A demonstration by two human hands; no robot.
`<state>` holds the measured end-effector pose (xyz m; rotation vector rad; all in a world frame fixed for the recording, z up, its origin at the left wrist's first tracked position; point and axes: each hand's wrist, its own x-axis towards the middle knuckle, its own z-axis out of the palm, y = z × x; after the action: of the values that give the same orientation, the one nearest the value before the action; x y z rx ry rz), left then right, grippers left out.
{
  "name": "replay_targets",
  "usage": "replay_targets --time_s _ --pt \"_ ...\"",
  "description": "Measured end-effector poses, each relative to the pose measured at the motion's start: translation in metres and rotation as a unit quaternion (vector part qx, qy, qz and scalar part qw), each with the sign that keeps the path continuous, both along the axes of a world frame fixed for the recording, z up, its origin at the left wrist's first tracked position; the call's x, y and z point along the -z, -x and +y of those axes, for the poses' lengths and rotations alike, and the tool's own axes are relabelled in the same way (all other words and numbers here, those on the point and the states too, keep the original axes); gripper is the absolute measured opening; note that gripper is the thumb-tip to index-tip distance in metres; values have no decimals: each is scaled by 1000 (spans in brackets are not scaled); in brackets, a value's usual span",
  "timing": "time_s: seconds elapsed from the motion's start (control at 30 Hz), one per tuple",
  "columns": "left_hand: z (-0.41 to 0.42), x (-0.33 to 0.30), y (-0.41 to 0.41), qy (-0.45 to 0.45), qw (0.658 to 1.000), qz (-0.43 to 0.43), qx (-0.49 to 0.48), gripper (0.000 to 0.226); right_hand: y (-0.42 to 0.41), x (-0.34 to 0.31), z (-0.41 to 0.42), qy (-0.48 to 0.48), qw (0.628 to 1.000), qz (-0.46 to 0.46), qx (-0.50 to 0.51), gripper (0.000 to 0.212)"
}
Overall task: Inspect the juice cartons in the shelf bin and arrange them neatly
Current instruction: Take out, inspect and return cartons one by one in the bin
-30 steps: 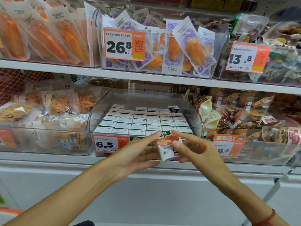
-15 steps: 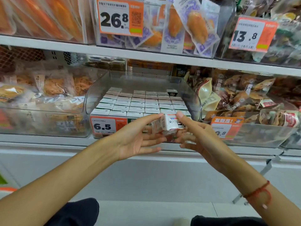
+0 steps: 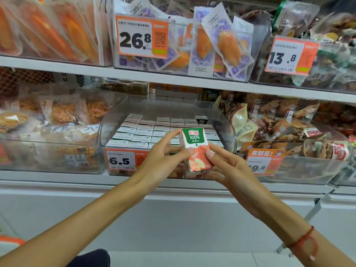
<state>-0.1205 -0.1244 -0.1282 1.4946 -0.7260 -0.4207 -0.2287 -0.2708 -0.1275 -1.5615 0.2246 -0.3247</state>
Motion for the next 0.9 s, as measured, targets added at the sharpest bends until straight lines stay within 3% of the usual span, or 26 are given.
replay_targets --time_s 0.2,0.33,0.4,0.5,0.6,0.67,0.73,0.8,0.9 --pt "2 5 1 20 999 25 -11 38 -3 1 2 -6 1000 -3 -14 54" --pt "1 6 2 16 999 21 -26 42 -2 -1 6 5 1000 -5 3 42" --pt "0 7 2 20 997 21 -65 45 -3 1 8 80 994 -13 75 41" --pt "-4 6 3 54 991 81 -93 46 -4 6 16 235 955 -85 159 39" --pt "-7 5 6 53 986 133 -82 57 -5 12 24 368 905 -127 171 47" --pt "-4 7 4 44 987 136 -78 44 -7 14 24 399 900 -111 136 47" --pt "1 8 1 31 989 127 -74 44 -8 11 21 330 938 -66 79 43" --pt "6 7 -3 13 991 109 -76 63 -7 6 15 206 978 13 27 53" --pt "8 2 -3 12 995 88 -43 74 -5 3 6 47 994 75 -68 54"
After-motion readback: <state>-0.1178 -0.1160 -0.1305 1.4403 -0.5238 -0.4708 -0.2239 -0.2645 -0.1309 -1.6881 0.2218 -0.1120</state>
